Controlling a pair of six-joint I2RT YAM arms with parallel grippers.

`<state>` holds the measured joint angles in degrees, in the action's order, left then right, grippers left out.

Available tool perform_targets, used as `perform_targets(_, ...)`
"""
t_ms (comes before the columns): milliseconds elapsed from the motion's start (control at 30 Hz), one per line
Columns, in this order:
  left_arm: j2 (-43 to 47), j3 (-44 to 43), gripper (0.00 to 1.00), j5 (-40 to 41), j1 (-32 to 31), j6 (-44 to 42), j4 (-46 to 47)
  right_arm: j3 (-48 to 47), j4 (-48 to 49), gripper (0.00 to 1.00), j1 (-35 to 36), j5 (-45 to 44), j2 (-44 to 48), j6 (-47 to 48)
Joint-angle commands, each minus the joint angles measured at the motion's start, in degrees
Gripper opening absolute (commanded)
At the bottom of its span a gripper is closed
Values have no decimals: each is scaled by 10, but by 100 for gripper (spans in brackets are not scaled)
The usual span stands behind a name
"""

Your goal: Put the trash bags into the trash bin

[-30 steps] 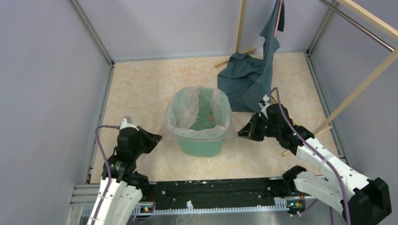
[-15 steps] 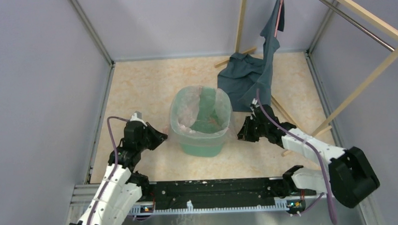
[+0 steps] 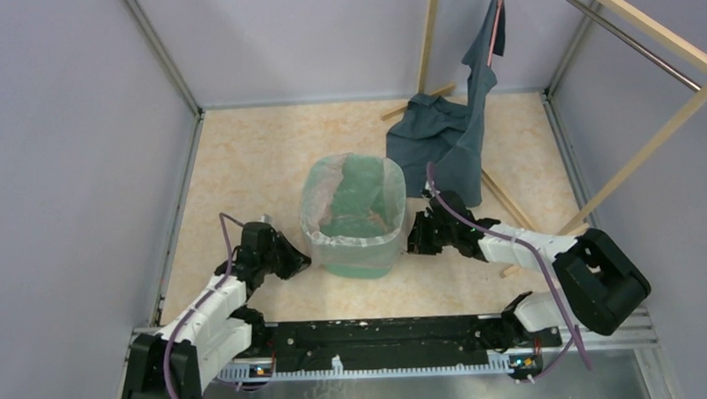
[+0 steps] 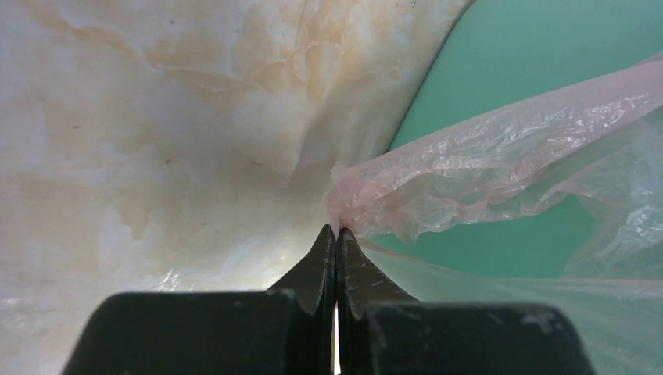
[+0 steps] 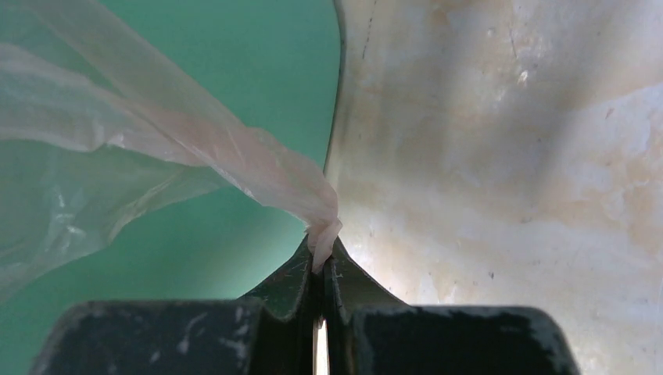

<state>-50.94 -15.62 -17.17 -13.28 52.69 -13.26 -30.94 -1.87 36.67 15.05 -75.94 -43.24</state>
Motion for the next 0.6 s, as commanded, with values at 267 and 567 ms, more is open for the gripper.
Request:
perform_targets(267,-15,25,0,70,-80,85,25,24,144,0,6,3,-114,-37)
perform_targets(567,142,-87,41,212,-82,80,-258,-41,-171,56,5,-178,101,57)
